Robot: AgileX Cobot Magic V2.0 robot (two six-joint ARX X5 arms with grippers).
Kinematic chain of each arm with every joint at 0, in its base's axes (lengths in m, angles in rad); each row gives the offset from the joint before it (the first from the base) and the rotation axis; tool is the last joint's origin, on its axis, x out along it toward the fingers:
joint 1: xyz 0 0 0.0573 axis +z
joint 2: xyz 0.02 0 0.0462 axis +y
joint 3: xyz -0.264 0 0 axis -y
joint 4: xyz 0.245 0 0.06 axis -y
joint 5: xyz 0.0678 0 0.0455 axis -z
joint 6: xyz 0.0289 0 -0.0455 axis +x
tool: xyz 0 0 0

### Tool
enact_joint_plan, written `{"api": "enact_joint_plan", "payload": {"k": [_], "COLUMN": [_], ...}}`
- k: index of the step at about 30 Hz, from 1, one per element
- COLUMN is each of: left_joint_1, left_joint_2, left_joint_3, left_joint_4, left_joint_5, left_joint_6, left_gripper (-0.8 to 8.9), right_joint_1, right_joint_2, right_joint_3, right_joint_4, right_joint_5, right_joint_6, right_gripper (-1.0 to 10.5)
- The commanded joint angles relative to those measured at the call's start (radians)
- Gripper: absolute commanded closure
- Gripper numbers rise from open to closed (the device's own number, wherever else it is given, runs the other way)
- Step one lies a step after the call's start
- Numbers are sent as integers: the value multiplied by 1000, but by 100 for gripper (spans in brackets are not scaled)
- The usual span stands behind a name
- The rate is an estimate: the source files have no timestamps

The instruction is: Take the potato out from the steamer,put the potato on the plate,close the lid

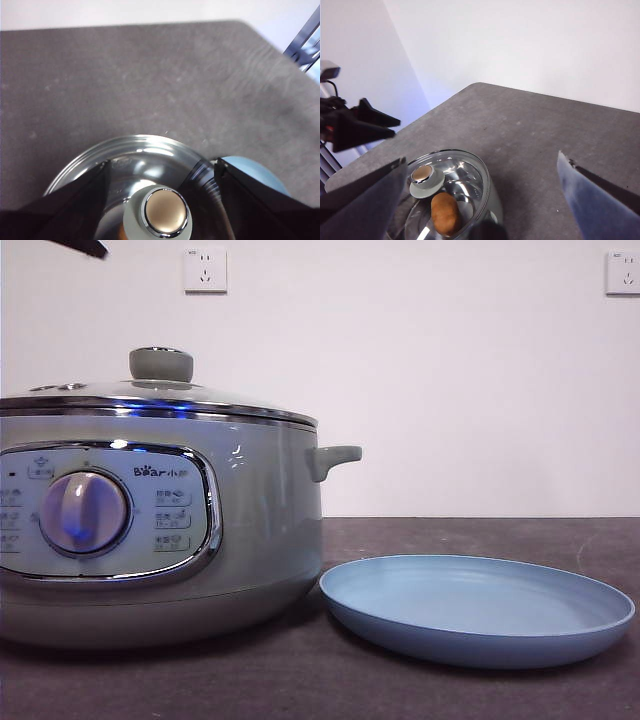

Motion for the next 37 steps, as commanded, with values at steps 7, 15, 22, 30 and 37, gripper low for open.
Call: {"api": "enact_joint_plan", "payload": {"k": [7,15,22,30,37], "left_joint_1": [-134,-181,-181,-181,-181], "left_joint_2": [95,191,248,251,251], "left_joint_3": [5,5,5,5,5], "left_joint_4": [-8,-60,-111,-158,-150], "left_joint_5": [-183,-275,-284,-278,-278], "left_joint_6": [47,49,48,48,71], "left_gripper": [463,463,463,473,829], "right_joint_1": [3,5,16,16,16], "right_joint_2": [0,0,0,0,0], "right_joint_3": [4,4,4,4,4], "right_joint_4": [5,5,5,5,5], "right_joint_5": [2,2,3,3,3], "right_joint_6": [3,3,3,3,3], "right_gripper": [443,445,446,446,447]}}
